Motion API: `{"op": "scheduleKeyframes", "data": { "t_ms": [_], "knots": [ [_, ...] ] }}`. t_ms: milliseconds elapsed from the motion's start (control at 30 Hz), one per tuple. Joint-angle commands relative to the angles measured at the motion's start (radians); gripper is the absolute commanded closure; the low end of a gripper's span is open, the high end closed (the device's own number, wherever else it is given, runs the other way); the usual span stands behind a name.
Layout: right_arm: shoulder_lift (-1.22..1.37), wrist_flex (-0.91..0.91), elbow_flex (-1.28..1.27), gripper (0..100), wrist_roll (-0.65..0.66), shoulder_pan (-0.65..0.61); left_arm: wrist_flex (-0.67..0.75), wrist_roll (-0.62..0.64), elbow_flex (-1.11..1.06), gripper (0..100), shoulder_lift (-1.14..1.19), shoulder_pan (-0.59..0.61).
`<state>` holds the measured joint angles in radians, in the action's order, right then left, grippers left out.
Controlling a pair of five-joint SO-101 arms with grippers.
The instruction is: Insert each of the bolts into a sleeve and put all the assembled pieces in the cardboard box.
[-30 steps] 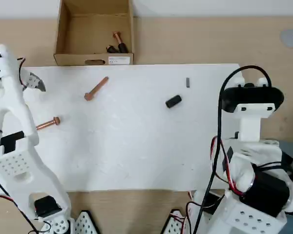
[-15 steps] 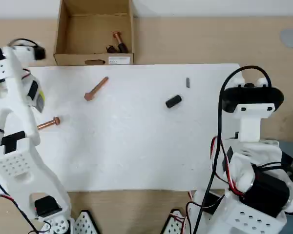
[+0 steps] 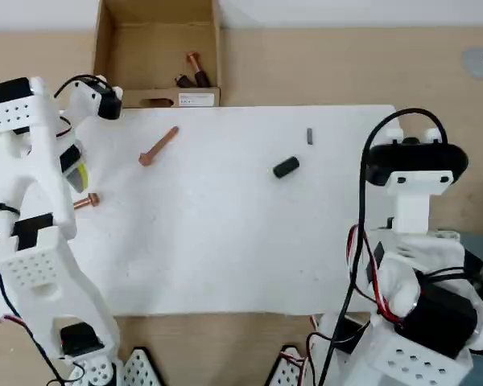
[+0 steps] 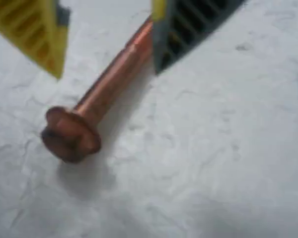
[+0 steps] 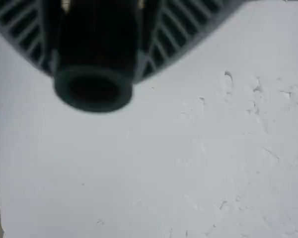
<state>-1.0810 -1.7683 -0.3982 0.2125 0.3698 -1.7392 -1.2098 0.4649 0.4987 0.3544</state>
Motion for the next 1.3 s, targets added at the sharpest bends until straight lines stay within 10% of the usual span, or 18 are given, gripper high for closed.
{"op": "scheduleKeyframes", "data": {
  "t_ms": [0,1267],
  "knots": [
    [-0.002,-0.005,-0.002,98.4,0.009,0.004,-0.014,-0.058,-0.021,81,-0.054,-0.008],
    [-0.002,-0.005,-0.002,98.4,0.009,0.004,0.046,-0.163,-0.075,79,0.065,0.017]
  ]
}}
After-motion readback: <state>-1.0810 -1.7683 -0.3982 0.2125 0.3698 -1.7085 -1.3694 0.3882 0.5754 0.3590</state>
